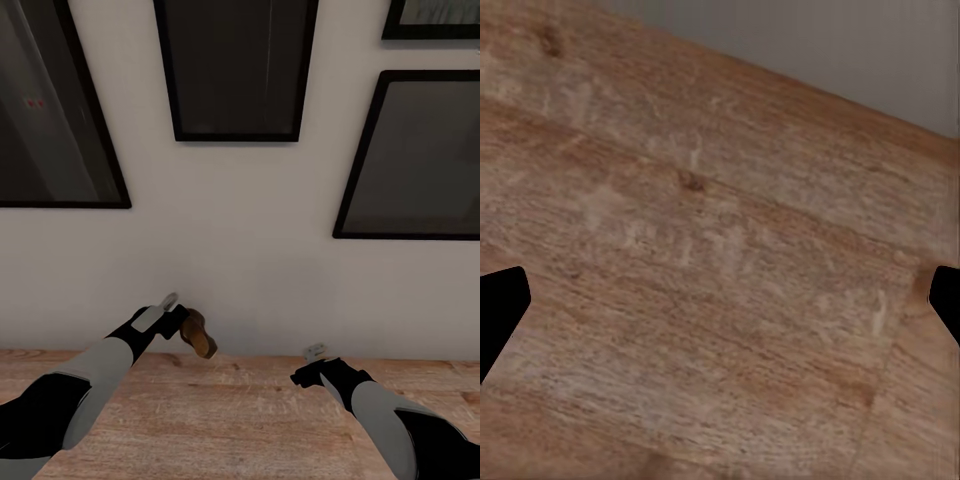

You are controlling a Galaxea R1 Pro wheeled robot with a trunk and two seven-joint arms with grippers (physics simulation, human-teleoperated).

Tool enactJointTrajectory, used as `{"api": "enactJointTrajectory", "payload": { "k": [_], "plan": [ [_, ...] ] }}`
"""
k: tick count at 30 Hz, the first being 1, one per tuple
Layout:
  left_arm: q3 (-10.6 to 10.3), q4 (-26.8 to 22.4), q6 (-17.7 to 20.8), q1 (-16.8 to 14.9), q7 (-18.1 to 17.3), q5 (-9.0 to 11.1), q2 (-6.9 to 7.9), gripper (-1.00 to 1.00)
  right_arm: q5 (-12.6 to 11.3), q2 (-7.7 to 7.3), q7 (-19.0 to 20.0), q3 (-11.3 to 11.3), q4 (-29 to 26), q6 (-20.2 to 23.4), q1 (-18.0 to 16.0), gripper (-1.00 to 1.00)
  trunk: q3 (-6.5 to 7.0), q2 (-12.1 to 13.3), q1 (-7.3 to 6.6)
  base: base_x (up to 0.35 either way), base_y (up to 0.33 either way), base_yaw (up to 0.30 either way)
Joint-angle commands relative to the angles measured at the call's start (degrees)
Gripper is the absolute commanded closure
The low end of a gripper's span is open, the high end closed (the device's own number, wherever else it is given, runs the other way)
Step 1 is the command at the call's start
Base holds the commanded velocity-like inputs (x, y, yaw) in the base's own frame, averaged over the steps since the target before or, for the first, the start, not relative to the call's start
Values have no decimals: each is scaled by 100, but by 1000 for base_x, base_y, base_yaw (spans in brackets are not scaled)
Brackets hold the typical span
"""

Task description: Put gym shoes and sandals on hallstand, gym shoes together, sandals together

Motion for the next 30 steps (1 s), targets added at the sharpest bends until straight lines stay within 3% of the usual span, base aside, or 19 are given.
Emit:
{"api": "enactJointTrajectory", "payload": {
  "k": [1,12,23,30],
  "plan": [
    [-3,1,1,2,1,0,0,100,0,2,1,0,0,0,0,-100,18,42,-23,0,0,0],
    [-1,5,-12,-1,-21,-5,-3,100,0,5,4,0,0,0,0,-100,36,82,-45,-27,2,0],
    [-3,88,-16,3,-125,3,-14,100,0,18,-1,0,0,6,0,-100,36,82,-45,-278,74,0],
    [-7,176,-17,3,-177,8,-23,100,0,21,3,6,0,8,0,-100,36,82,-45,-114,31,0]
  ]
}}
